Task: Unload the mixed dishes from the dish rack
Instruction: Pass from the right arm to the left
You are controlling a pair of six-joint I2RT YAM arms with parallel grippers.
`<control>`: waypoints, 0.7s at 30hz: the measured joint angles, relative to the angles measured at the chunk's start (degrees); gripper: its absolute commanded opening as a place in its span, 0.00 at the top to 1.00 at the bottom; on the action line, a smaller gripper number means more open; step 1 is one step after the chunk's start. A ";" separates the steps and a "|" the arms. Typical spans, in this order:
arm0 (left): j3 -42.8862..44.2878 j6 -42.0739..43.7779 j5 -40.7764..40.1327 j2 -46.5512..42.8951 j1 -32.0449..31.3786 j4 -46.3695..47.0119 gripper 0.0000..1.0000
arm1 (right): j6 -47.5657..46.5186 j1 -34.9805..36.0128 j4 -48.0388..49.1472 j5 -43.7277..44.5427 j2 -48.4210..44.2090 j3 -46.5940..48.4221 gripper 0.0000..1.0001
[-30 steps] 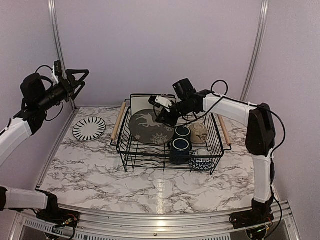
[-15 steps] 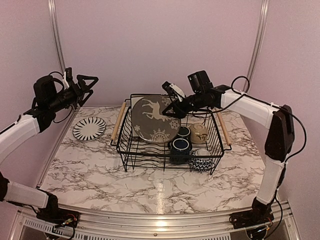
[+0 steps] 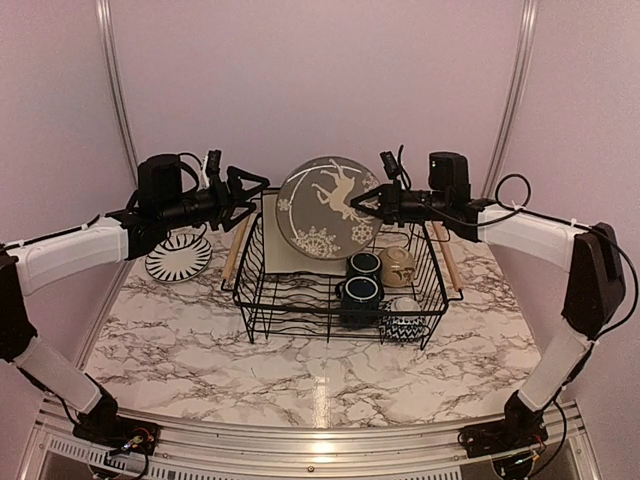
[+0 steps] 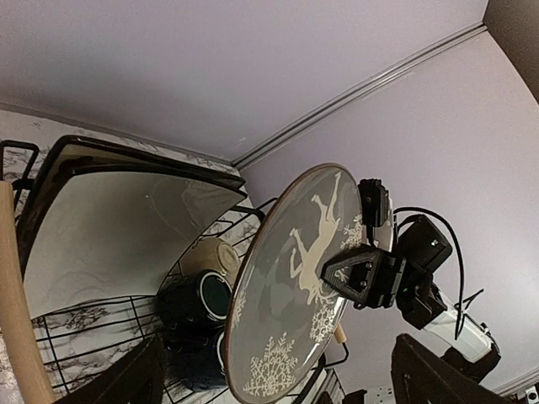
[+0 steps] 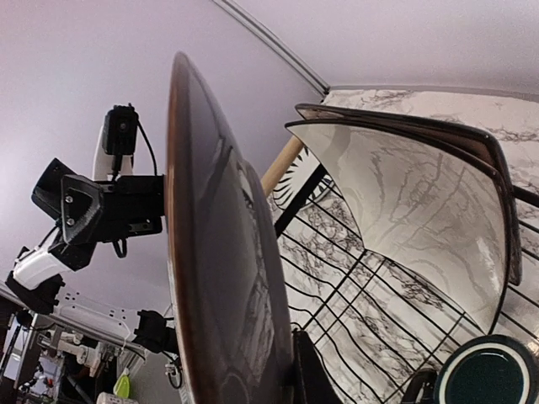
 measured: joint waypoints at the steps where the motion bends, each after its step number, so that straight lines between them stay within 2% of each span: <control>1: 0.46 -0.31 -0.13 0.85 -0.98 0.13 0.10 | 1.88 0.07 2.23 -0.50 -0.37 -0.61 1.00; 7: 2.84 -2.08 -0.87 5.77 -6.43 0.59 0.23 | 11.76 0.24 15.69 -2.89 -2.21 -4.22 1.00; 10: 3.91 -2.89 -1.03 7.17 -7.65 0.74 0.35 | 14.49 0.24 19.78 -3.21 -2.32 -5.35 1.00; 14: 4.72 -3.45 -1.66 7.58 -8.55 1.22 0.48 | 16.44 0.26 22.84 -3.30 -2.34 -7.21 1.00; 19: 5.29 -4.68 -2.36 8.13 -9.79 2.75 0.58 | 17.18 0.33 23.50 -3.26 -2.43 -8.20 1.00; 21: 5.51 -5.29 -2.34 8.92 -10.38 3.39 0.65 | 17.18 0.35 23.78 -3.26 -2.64 -8.55 1.00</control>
